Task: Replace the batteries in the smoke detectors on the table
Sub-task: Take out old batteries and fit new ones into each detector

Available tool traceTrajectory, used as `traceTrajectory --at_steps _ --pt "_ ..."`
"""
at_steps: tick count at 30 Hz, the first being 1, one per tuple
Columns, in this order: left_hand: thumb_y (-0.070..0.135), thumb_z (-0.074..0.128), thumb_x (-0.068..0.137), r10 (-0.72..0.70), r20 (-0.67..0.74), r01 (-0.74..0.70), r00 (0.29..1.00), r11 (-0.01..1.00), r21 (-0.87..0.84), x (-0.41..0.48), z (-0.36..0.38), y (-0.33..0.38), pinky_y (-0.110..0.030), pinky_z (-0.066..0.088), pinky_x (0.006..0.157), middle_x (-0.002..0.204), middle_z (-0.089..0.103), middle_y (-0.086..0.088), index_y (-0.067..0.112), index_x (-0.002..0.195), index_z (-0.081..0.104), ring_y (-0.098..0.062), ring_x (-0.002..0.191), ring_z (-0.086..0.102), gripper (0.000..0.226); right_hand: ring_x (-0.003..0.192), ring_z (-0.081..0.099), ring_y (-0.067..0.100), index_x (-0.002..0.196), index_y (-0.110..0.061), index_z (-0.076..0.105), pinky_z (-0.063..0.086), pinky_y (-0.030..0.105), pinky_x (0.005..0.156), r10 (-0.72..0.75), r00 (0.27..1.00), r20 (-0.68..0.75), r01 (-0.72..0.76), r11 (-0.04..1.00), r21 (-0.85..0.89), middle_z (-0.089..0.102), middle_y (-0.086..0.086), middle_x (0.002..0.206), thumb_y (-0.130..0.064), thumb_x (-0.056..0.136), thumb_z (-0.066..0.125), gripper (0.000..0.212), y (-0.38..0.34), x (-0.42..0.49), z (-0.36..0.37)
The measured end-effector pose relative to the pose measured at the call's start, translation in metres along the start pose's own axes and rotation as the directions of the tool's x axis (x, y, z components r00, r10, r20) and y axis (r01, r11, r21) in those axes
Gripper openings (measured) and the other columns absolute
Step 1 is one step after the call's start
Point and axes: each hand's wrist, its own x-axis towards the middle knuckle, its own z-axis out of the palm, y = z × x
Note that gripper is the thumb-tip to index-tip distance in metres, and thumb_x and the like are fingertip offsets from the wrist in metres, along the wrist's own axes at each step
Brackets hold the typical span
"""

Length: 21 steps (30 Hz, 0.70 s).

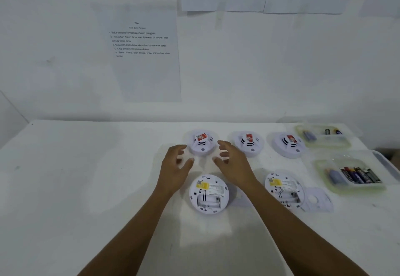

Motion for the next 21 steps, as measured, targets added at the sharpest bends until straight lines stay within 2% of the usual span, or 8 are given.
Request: traceTrajectory --at_steps 2,5,7,9,12,15,18,21 --pt "0.018 0.067 0.09 0.035 0.049 -0.036 0.998 0.999 0.038 -0.018 -0.001 0.003 -0.021 0.05 0.082 0.108 0.065 0.008 0.02 0.111 0.062 -0.008 0.092 0.061 0.022 0.098 0.06 0.009 0.131 -0.019 0.055 0.049 0.025 0.091 -0.014 1.0 0.002 0.014 1.0 0.007 0.064 -0.002 0.119 -0.02 0.091 0.063 0.041 0.001 -0.015 -0.004" --pt "0.021 0.066 0.091 0.088 0.135 -0.101 0.987 0.991 0.09 -0.041 0.001 0.006 -0.013 0.047 0.072 0.094 0.068 0.009 0.02 0.104 0.066 -0.003 0.08 0.061 0.013 0.087 0.062 0.006 0.119 -0.019 0.063 0.047 0.018 0.082 -0.036 0.999 0.017 0.036 0.999 0.001 0.069 -0.003 0.106 -0.021 0.091 0.063 0.028 0.001 -0.038 -0.009" --pt "0.022 0.065 0.092 0.11 0.144 -0.127 0.983 0.986 0.112 -0.052 0.001 0.006 -0.014 0.049 0.07 0.092 0.068 0.012 0.019 0.104 0.067 -0.002 0.079 0.062 0.013 0.085 0.064 0.008 0.116 -0.018 0.065 0.049 0.019 0.079 -0.046 0.998 0.032 0.045 0.999 0.015 0.069 -0.003 0.102 -0.021 0.091 0.063 0.025 0.001 -0.05 -0.008" --pt "0.024 0.065 0.092 0.124 0.144 -0.142 0.982 0.983 0.12 -0.06 0.002 0.006 -0.022 0.054 0.07 0.094 0.069 0.012 0.019 0.104 0.068 -0.005 0.081 0.065 0.013 0.085 0.064 0.011 0.116 -0.019 0.064 0.051 0.023 0.078 -0.051 0.998 0.043 0.05 0.998 0.026 0.068 -0.002 0.101 -0.021 0.091 0.063 0.026 0.001 -0.06 -0.007" --pt "0.025 0.065 0.092 0.123 0.123 -0.136 0.985 0.986 0.1 -0.068 0.002 0.009 -0.027 0.057 0.069 0.095 0.071 0.01 0.021 0.105 0.068 -0.009 0.083 0.067 0.014 0.087 0.064 0.011 0.125 -0.021 0.058 0.05 0.018 0.073 -0.036 0.997 0.072 0.034 0.999 0.032 0.064 -0.005 0.103 -0.022 0.092 0.061 0.033 0.003 -0.071 -0.006" --pt "0.022 0.067 0.091 0.078 0.077 -0.08 0.994 0.996 0.027 -0.073 0.004 0.013 -0.028 0.057 0.069 0.092 0.072 0.012 0.025 0.1 0.068 -0.012 0.078 0.068 0.009 0.087 0.064 0.01 0.124 -0.022 0.059 0.051 0.015 0.069 -0.013 0.997 0.079 0.009 0.999 0.053 0.062 -0.009 0.102 -0.02 0.091 0.063 0.033 0.003 -0.078 -0.005" --pt "0.02 0.068 0.091 0.005 0.034 -0.001 0.999 0.994 -0.111 -0.077 0.006 0.02 -0.04 0.06 0.07 0.093 0.073 0.006 0.022 0.102 0.07 -0.022 0.079 0.069 0.011 0.088 0.066 0.008 0.111 -0.023 0.066 0.058 0.027 0.074 -0.014 1.0 0.019 0.012 0.992 0.127 0.069 -0.011 0.1 -0.019 0.088 0.068 0.023 0.003 -0.081 -0.008" --pt "0.016 0.063 0.093 -0.085 0.034 0.091 0.996 0.937 -0.338 -0.081 0.012 0.034 -0.037 0.059 0.065 0.097 0.073 -0.001 0.02 0.105 0.069 -0.028 0.09 0.068 0.014 0.09 0.067 0.009 0.104 -0.022 0.069 0.058 0.03 0.078 -0.008 0.999 -0.031 0.016 0.966 0.259 0.072 -0.011 0.098 -0.018 0.086 0.07 0.019 -0.001 -0.081 -0.014"
